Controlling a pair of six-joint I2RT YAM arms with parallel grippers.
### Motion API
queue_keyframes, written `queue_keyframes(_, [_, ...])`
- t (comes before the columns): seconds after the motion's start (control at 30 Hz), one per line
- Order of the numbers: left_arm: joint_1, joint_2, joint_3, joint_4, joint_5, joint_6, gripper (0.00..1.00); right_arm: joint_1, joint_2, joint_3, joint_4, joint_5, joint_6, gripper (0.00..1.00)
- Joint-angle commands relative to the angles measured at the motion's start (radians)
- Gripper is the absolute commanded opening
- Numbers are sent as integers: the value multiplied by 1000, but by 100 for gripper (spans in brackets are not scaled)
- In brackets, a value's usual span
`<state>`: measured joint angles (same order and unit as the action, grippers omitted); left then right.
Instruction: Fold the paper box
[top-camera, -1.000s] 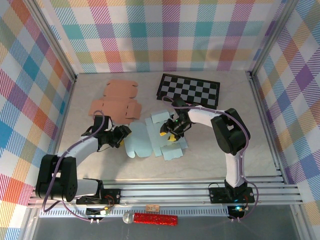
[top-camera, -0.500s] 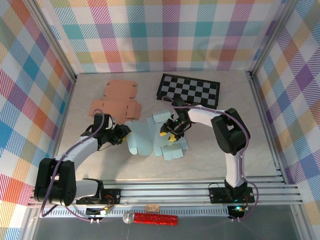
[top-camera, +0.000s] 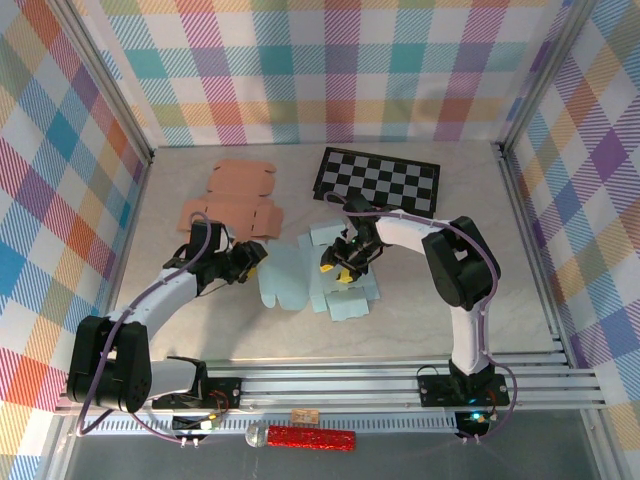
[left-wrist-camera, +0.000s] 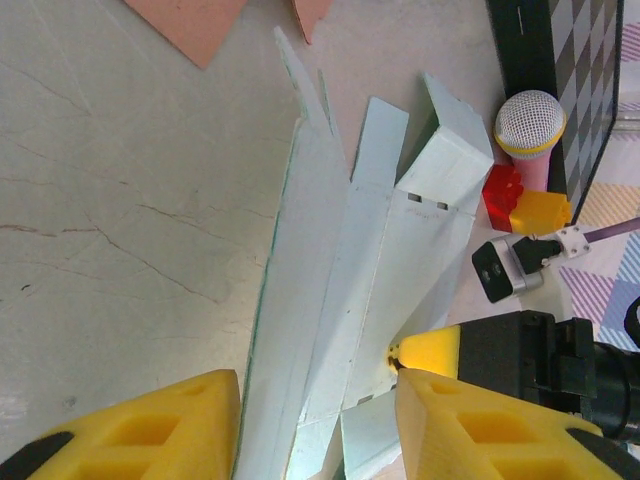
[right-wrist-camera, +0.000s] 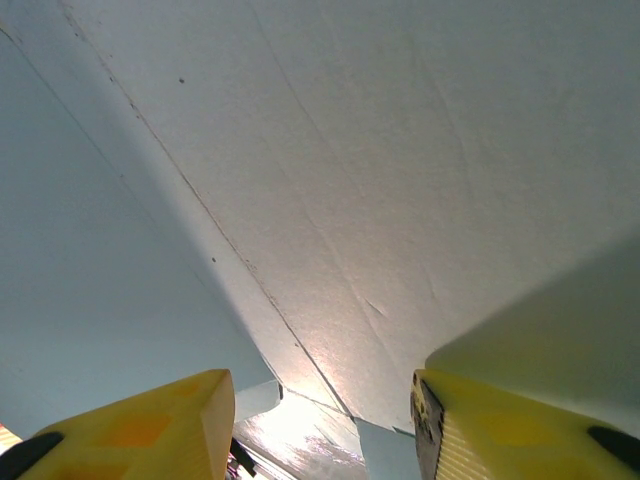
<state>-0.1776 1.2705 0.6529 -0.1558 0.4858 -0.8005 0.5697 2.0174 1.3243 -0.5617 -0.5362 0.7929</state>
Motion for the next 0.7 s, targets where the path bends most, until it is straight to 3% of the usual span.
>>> queue_keyframes(0.0, [-15, 23, 11, 26, 45, -15, 41, -1, 14, 20, -24, -24, -20, 50])
queue_keyframes(0.2, [-39, 29, 19, 66, 50, -33, 29, -1, 17, 23, -28, -24, -21, 49])
queue_keyframes(0.4, [-46, 38, 47, 25, 36, -15, 0, -1, 12, 33, -35, -23, -20, 48])
queue_keyframes(0.53, [-52, 22, 103, -20, 15, -22, 0, -1, -34, 54, -53, -7, -9, 47])
queue_keyframes(0.67, [-60, -10, 226, -110, -17, -52, 0, -4, -139, 95, -99, 60, -3, 55])
